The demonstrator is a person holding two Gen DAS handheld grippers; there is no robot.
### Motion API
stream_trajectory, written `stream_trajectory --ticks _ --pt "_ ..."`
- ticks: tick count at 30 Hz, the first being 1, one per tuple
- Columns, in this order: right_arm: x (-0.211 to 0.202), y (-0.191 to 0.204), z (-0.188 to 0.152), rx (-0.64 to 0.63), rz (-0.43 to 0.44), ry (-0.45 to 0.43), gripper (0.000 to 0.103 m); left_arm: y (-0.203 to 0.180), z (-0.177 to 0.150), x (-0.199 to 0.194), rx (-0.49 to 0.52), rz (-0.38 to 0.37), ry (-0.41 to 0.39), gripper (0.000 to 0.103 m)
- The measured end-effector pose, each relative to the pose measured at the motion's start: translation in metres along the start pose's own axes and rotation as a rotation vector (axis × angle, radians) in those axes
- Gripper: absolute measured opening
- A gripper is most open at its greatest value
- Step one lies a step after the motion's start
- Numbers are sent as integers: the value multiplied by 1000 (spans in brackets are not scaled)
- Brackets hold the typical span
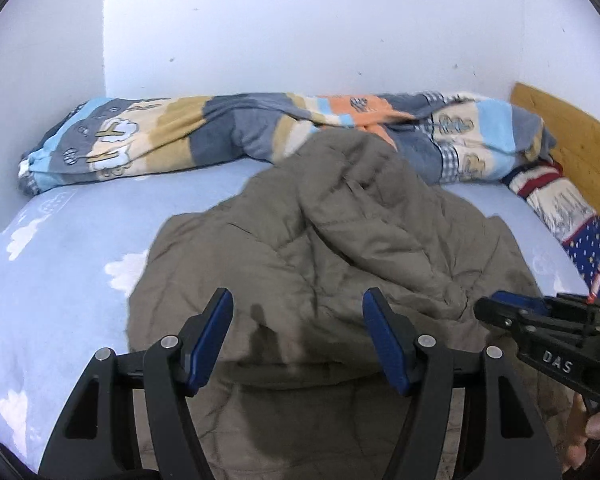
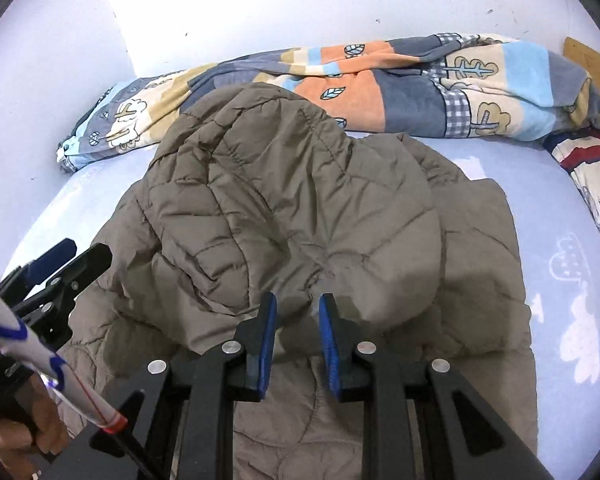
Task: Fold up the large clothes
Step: 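Withdraw both tools above the folded jacket, then move both tools toward the jacket hem with the beaded drawstring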
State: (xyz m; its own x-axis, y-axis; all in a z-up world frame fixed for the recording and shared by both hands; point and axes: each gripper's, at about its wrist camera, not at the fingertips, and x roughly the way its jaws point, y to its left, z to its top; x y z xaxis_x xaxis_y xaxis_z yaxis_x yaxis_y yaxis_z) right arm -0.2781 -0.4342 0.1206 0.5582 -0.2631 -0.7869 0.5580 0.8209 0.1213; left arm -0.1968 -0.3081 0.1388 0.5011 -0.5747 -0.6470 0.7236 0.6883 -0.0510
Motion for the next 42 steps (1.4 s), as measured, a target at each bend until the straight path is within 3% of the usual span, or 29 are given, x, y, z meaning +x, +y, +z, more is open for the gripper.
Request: stream_trajectory --ticks 5,10,17,23,31,38,42 --pt "36 -10 -7 37 11 69 24 -4 -19 50 24 25 151 67" --pt "57 -16 -18 67 30 69 24 -10 -27 54 55 48 136 67" --pt "4 -10 -29 48 41 30 24 -22 -29 7 80 38 91 67" --pt "-63 -8 -84 23 49 29 29 -39 -50 -52 126 35 53 67" --pt "-121 -8 -160 51 48 67 30 -39 -116 -112 99 41 125 67" --pt "-134 -1 -209 41 37 109 30 -26 -167 -141 102 107 174 67" --pt "-125 3 -229 36 23 149 32 -18 -191 -138 107 126 243 67"
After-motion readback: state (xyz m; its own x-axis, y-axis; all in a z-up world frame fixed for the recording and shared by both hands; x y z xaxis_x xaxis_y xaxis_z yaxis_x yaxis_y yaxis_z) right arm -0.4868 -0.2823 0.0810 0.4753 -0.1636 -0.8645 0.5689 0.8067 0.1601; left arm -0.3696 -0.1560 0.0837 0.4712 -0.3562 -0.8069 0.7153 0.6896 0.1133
